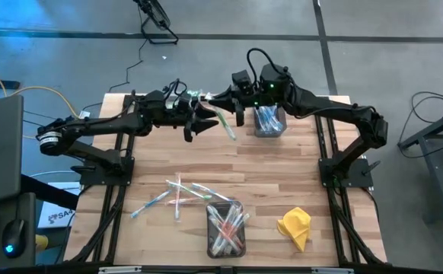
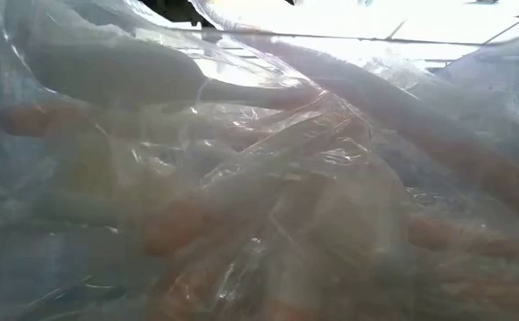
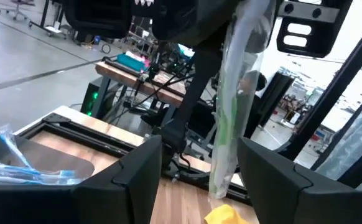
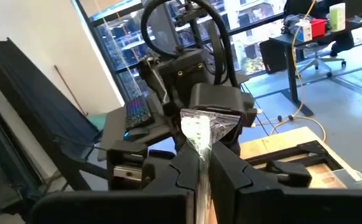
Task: Pick & Place Toothbrushes
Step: Put the green toothbrush into the transparent bin
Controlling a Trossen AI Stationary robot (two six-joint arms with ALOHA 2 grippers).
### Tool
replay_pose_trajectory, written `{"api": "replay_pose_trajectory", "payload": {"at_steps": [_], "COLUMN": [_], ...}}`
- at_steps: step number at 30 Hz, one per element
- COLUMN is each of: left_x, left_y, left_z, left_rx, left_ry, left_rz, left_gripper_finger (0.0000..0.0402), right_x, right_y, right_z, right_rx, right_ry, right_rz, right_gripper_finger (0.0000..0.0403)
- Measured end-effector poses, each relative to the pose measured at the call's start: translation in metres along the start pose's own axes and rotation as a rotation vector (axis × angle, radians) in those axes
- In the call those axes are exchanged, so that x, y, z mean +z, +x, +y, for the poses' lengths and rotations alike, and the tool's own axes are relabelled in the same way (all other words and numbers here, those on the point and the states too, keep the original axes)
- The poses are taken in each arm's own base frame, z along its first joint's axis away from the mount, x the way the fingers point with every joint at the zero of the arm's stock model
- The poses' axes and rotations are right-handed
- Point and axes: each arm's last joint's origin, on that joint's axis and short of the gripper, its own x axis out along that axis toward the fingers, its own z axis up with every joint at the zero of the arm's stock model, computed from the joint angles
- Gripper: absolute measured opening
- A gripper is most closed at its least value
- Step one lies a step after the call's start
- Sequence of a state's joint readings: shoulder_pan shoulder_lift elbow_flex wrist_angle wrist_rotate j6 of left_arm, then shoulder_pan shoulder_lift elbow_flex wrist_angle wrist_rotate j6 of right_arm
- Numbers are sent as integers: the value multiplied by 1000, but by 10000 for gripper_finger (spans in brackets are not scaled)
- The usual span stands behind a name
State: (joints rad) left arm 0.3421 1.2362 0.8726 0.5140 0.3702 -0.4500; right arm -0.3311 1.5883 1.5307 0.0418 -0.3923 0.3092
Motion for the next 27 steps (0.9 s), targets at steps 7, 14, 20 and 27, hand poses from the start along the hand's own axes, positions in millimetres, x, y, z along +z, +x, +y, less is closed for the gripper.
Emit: {"api": "replay_pose_trajectory", "payload": {"at_steps": [7,14,20,27], "left_x": [-5,-9,-8,-8], "left_y": [10,13,13,13], "left_z": [-4,1,1,1], "left_rx": [-55,-3,4,2], "left_ry": [16,-6,-11,-17], "left_rz": [-34,-41,-45,-43], "left_gripper_finger": [205,205,205,205], "right_x": [-1,-2,-4,-9], "right_y": [1,3,6,11], "right_z": [0,4,10,13], "right_rx": [-22,-20,-66,-128], "right_ry": [2,1,-25,-24], "right_rz": [-4,-3,-16,-25], "right_gripper_finger": [10,10,10,10]}}
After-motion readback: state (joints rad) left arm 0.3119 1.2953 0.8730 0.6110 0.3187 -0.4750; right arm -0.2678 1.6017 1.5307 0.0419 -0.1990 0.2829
